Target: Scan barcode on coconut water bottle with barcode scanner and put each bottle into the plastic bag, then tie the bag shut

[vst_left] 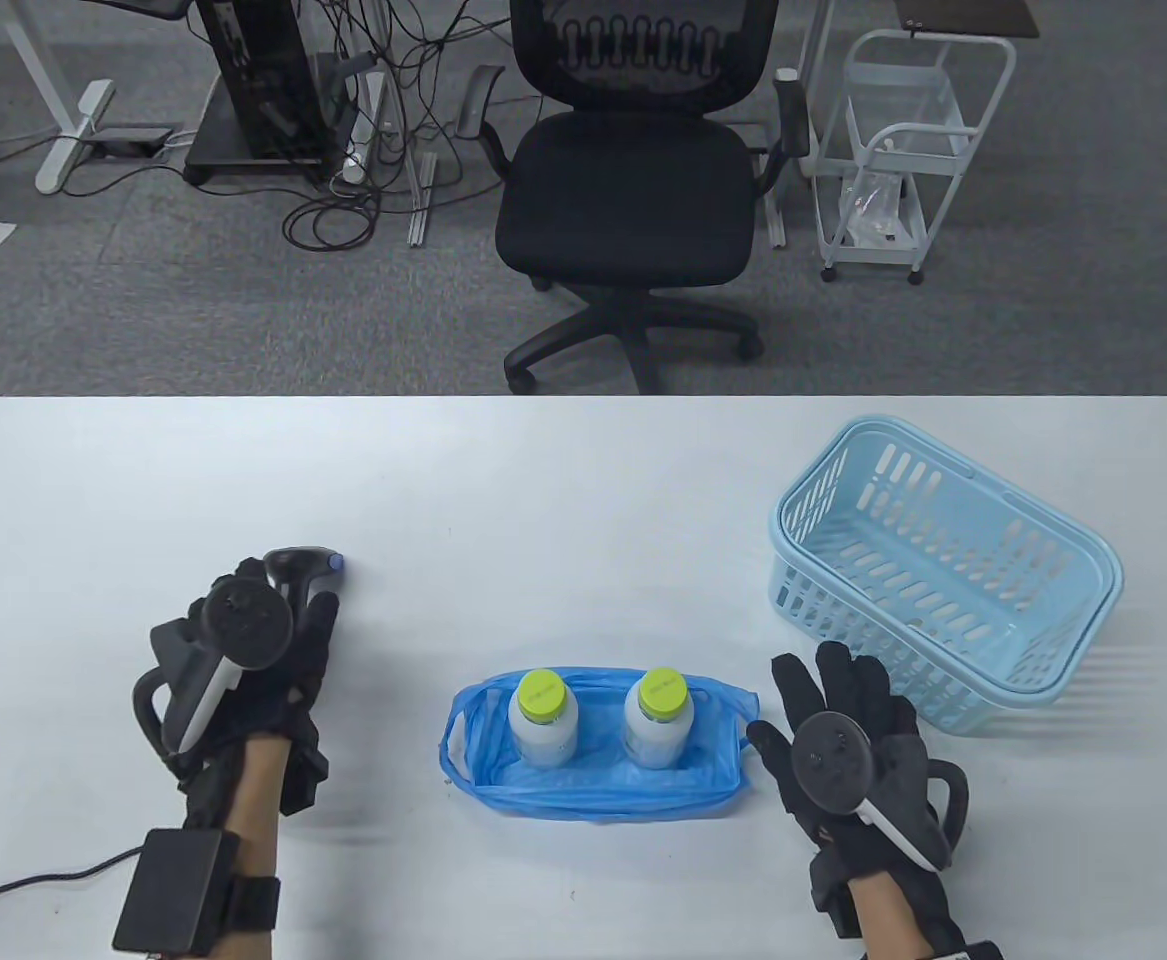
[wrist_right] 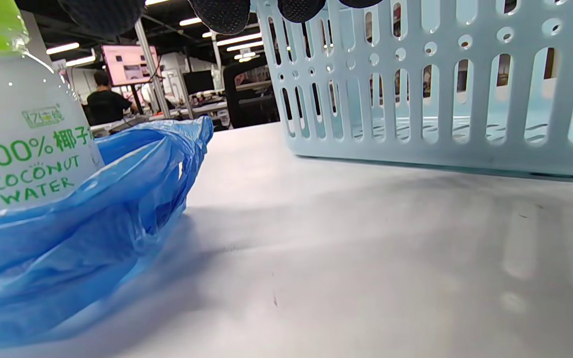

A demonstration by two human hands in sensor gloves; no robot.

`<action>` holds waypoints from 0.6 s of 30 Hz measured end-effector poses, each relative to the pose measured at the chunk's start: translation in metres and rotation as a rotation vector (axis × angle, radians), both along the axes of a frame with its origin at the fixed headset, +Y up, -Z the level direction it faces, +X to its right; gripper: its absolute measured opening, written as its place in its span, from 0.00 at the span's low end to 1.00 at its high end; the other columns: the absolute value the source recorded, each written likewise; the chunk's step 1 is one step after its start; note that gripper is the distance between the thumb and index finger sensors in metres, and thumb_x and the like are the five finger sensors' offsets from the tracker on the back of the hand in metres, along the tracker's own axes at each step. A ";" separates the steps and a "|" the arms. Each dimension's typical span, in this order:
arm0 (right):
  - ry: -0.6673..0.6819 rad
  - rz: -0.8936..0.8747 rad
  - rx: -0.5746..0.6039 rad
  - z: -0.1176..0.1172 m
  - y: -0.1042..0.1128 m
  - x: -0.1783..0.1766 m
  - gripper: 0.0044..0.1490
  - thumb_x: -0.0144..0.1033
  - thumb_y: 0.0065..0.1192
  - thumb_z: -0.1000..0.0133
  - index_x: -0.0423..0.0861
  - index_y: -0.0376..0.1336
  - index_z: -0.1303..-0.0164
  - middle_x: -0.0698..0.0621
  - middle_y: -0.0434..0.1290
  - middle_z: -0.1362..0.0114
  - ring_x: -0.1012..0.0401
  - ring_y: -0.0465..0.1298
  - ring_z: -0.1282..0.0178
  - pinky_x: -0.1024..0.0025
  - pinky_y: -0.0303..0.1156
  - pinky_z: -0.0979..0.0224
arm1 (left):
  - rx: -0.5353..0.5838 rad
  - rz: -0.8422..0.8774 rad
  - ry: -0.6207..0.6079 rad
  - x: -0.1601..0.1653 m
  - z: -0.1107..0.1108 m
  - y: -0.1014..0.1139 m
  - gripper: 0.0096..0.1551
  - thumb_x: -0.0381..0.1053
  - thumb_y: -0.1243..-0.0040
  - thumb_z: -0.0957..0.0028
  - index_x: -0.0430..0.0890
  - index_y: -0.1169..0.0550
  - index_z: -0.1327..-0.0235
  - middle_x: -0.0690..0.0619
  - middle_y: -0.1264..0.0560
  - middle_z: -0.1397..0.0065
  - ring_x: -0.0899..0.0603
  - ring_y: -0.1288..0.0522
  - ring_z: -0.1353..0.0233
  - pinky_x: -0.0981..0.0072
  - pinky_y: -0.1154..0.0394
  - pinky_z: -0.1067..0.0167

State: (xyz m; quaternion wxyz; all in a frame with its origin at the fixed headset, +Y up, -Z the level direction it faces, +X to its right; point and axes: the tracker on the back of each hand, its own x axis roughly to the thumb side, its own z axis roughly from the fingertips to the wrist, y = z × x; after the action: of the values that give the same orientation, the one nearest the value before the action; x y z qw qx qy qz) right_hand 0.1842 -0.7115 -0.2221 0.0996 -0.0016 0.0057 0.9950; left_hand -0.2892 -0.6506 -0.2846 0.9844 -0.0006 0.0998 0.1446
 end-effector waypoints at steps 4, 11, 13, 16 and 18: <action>-0.010 -0.012 0.046 -0.002 -0.001 -0.002 0.45 0.61 0.43 0.38 0.53 0.43 0.13 0.40 0.40 0.09 0.36 0.42 0.12 0.29 0.44 0.19 | 0.082 0.013 -0.157 0.040 0.026 0.014 0.53 0.70 0.54 0.26 0.38 0.53 0.03 0.36 0.58 0.05 0.24 0.59 0.10 0.25 0.54 0.23; -0.005 -0.018 0.072 -0.007 -0.002 -0.006 0.45 0.60 0.43 0.38 0.52 0.43 0.13 0.40 0.41 0.09 0.36 0.43 0.12 0.29 0.45 0.19 | 0.022 -0.051 -0.253 0.077 0.041 -0.016 0.54 0.69 0.54 0.26 0.41 0.58 0.04 0.39 0.64 0.05 0.26 0.65 0.10 0.28 0.59 0.22; -0.002 -0.019 0.072 -0.008 -0.003 -0.007 0.45 0.60 0.43 0.38 0.52 0.43 0.13 0.40 0.41 0.09 0.36 0.43 0.12 0.29 0.45 0.19 | 0.019 -0.068 -0.265 0.078 0.041 -0.026 0.54 0.69 0.54 0.26 0.40 0.58 0.04 0.39 0.63 0.05 0.26 0.64 0.10 0.28 0.58 0.22; -0.002 -0.036 0.064 -0.012 -0.004 -0.006 0.44 0.60 0.43 0.38 0.52 0.44 0.13 0.40 0.43 0.09 0.37 0.44 0.12 0.29 0.45 0.19 | -0.049 0.020 -0.292 0.074 0.036 -0.041 0.54 0.68 0.52 0.26 0.39 0.55 0.04 0.37 0.59 0.05 0.25 0.60 0.09 0.28 0.55 0.21; -0.009 -0.071 0.039 -0.014 -0.007 -0.002 0.44 0.59 0.43 0.37 0.51 0.45 0.13 0.40 0.46 0.09 0.37 0.45 0.12 0.29 0.46 0.19 | -0.124 0.087 -0.316 0.066 0.031 -0.053 0.53 0.68 0.51 0.26 0.39 0.54 0.04 0.36 0.58 0.05 0.25 0.59 0.09 0.28 0.54 0.21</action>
State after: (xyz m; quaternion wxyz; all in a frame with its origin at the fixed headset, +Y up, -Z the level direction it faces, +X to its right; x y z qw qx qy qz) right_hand 0.1821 -0.7184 -0.2361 0.1349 -0.0039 -0.0140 0.9907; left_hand -0.2229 -0.7039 -0.2539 0.9788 -0.0884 -0.0476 0.1787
